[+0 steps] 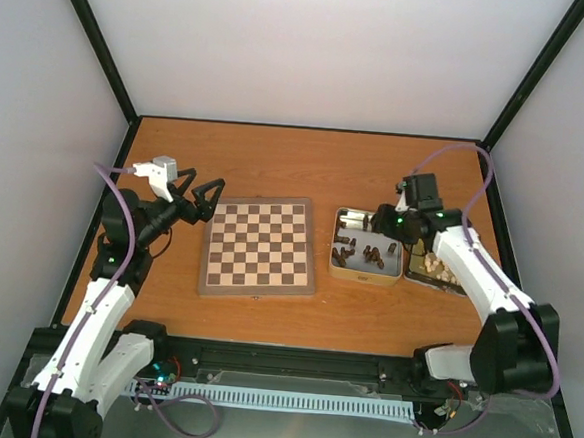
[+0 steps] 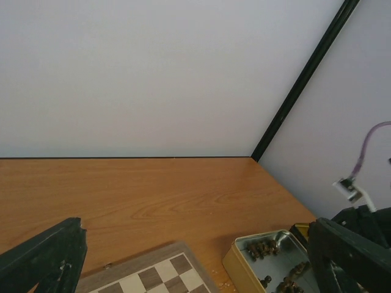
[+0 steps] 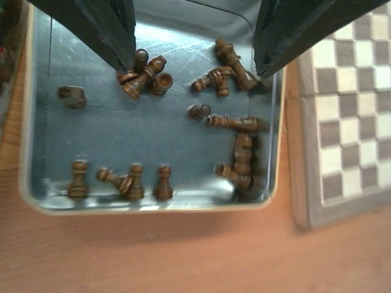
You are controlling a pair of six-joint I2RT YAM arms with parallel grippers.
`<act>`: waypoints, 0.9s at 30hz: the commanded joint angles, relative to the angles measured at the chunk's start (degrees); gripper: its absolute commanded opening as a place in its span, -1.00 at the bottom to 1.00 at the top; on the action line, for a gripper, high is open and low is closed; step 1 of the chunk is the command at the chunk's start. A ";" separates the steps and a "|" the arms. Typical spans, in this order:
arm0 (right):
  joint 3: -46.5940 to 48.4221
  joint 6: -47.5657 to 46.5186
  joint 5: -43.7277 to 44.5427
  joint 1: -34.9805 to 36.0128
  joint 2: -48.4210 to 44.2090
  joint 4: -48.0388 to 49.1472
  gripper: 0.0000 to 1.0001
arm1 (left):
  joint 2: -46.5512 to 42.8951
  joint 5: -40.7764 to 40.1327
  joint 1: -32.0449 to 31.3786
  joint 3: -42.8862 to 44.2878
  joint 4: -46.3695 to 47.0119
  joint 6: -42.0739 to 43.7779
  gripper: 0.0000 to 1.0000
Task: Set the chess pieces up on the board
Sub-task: Pick up the chess piece from the storage box.
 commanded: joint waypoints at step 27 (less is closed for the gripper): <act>5.77 7.85 23.53 16.54 26.89 5.05 -0.45 | -0.79 -0.66 0.53 2.39 0.56 1.67 0.99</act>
